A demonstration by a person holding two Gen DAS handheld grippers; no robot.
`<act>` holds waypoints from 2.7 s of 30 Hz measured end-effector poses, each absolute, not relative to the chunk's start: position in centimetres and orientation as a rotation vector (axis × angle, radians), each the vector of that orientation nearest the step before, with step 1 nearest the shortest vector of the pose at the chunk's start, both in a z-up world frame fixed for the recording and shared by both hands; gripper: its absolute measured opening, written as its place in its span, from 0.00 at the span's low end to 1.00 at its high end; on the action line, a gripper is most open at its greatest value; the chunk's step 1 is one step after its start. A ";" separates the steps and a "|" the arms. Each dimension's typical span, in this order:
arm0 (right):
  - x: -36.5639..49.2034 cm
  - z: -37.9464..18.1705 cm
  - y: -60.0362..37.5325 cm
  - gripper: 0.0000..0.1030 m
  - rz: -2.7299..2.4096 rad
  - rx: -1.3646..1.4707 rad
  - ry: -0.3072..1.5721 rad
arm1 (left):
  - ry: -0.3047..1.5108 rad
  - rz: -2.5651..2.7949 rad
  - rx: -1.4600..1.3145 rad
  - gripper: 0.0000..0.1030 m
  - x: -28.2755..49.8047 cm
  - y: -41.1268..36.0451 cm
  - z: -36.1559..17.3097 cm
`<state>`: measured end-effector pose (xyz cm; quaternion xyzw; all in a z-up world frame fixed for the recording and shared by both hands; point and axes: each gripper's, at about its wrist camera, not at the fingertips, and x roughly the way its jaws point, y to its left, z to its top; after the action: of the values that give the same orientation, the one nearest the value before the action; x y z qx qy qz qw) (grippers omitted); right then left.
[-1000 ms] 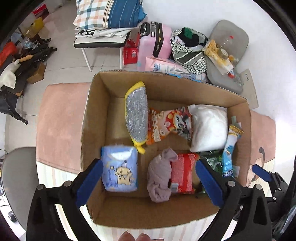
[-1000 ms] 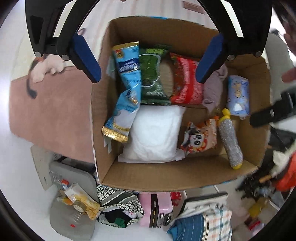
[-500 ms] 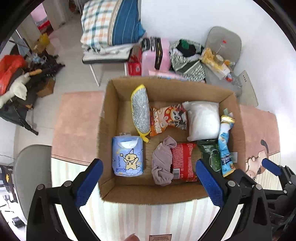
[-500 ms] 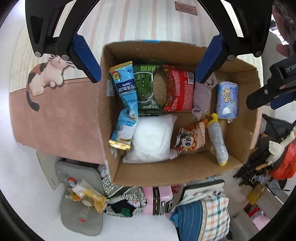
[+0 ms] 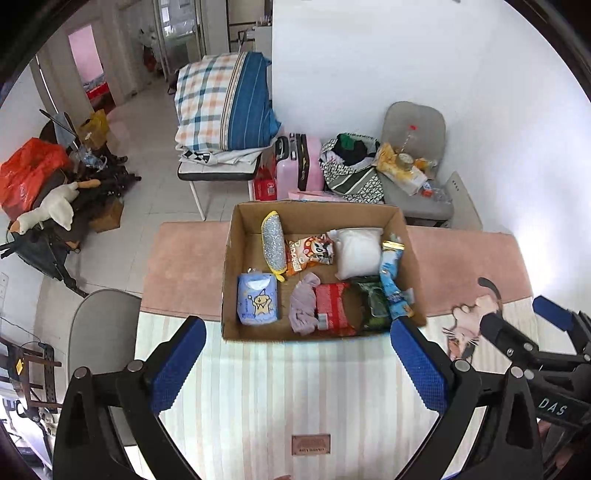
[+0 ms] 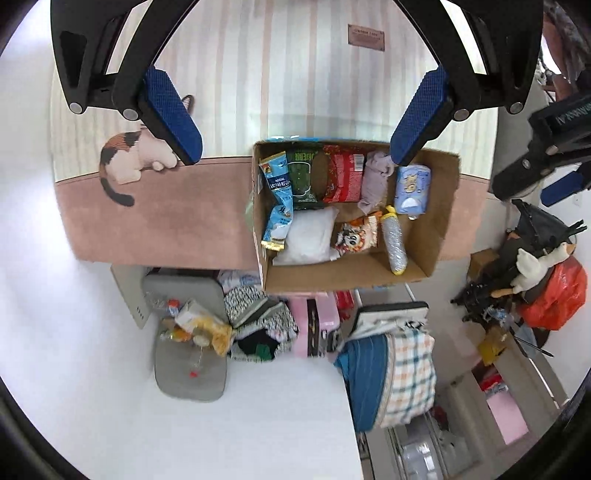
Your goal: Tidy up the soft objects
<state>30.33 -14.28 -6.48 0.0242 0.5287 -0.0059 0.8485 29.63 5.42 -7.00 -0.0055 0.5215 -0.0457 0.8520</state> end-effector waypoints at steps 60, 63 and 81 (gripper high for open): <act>16.8 8.9 -14.4 1.00 -0.056 -0.011 0.865 | 0.894 -0.034 0.006 1.00 18.2 6.3 3.8; 16.8 8.9 -14.5 1.00 -0.059 -0.014 0.869 | 0.895 -0.033 0.005 1.00 18.3 6.2 3.7; 16.6 8.8 -14.4 1.00 -0.063 -0.014 0.885 | 0.901 -0.033 0.005 0.99 18.3 6.2 3.7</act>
<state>16.60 -14.40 8.85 -0.0068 0.4279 -0.0307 0.9033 18.27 6.22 3.68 0.0023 0.4352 -0.0159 0.9002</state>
